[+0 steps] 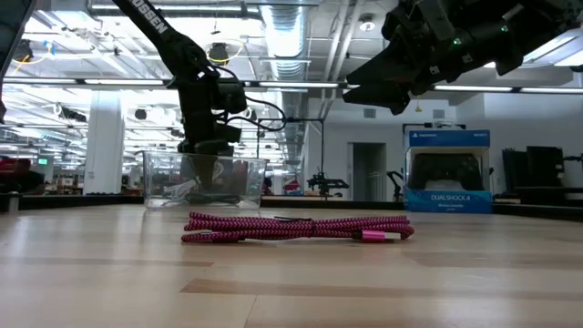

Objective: Pick and place USB-C Cables
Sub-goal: Put the white charger cable into the transparent bin, then put the pink charger cable into the transparent bin

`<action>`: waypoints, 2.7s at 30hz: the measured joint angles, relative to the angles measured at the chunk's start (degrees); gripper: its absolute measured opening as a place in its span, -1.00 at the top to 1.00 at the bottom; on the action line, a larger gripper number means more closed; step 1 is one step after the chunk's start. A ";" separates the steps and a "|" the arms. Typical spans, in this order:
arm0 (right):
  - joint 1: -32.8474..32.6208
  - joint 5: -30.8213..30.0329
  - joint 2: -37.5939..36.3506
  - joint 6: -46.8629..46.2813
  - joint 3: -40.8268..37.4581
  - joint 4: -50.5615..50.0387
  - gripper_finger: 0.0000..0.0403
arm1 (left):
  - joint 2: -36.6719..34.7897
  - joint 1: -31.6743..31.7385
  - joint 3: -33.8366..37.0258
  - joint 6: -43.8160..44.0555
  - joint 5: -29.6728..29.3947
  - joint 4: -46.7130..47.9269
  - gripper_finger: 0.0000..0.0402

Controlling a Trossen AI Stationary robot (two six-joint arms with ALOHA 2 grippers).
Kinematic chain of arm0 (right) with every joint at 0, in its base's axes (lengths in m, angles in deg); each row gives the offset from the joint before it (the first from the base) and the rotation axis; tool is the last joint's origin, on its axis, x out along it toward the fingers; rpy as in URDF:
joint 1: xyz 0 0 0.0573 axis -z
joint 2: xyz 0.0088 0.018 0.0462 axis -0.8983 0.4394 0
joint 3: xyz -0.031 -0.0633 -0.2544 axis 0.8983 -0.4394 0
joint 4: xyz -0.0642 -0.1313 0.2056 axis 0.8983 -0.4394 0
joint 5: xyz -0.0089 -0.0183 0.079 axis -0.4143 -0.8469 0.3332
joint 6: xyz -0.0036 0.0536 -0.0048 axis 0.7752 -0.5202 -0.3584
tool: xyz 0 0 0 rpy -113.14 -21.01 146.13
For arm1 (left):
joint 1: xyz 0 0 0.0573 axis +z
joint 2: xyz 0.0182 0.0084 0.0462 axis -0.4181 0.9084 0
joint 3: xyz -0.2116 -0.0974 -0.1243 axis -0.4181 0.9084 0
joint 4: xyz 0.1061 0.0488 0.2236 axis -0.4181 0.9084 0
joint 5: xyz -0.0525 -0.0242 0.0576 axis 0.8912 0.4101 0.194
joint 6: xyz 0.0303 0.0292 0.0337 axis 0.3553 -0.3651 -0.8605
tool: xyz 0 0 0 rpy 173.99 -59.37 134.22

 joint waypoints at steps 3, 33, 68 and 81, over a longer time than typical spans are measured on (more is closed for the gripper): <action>0.00 0.00 0.00 0.00 0.00 -0.08 -0.26 | 0.00 0.00 0.00 0.00 0.05 0.00 0.82; 0.00 0.00 0.00 0.00 0.00 -0.26 -0.26 | 0.04 0.00 0.04 0.03 0.70 0.13 0.49; -0.42 0.17 0.00 -1.09 0.00 -0.28 -0.26 | 0.15 -2.25 -13.20 1.69 -2.53 16.49 0.47; -0.59 2.18 -0.24 -3.08 0.01 -9.93 -0.26 | -6.61 -11.78 -29.24 2.74 -6.55 23.38 0.47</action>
